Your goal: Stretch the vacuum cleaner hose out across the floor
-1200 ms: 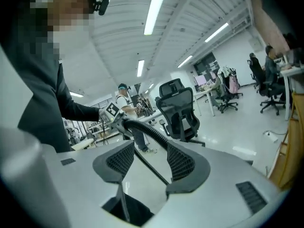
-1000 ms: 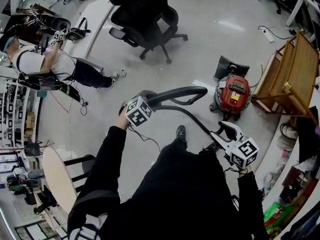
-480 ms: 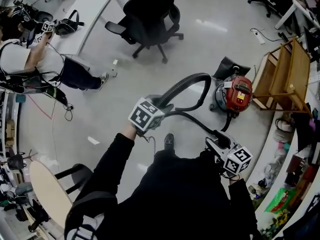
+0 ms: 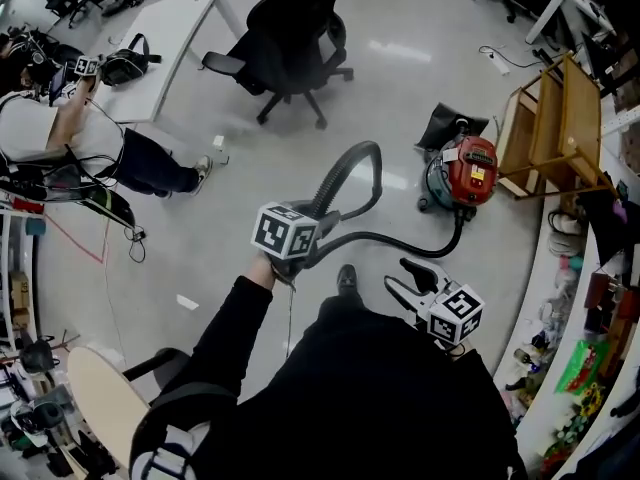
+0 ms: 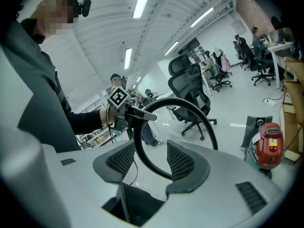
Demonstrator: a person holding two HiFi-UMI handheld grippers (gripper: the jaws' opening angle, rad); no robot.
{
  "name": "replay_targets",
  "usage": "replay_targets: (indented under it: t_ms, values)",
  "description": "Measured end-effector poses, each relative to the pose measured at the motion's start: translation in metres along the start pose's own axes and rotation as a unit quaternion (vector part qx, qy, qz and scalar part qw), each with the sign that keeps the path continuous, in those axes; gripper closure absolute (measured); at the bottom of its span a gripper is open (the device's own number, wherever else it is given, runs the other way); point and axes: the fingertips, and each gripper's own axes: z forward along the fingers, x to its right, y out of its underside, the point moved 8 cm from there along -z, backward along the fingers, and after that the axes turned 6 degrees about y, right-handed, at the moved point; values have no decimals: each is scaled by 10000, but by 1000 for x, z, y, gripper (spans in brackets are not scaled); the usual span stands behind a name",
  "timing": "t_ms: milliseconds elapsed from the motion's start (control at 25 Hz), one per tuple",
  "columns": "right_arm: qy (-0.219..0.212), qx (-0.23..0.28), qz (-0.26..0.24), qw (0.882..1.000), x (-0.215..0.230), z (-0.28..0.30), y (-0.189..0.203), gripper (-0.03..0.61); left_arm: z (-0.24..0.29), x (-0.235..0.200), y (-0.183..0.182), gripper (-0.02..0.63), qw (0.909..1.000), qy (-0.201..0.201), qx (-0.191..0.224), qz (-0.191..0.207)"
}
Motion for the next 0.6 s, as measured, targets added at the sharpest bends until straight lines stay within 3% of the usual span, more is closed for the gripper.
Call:
replay_targets:
  t_ms: [320,600]
  values:
    - [-21,445,116,9989,-25,-97,76,370,-15,108,64,465,9974,-628,288,-214]
    - [-207,151,535,9982,-52,-151,170,371,-34,193,130,465,9911,-883,758,-650]
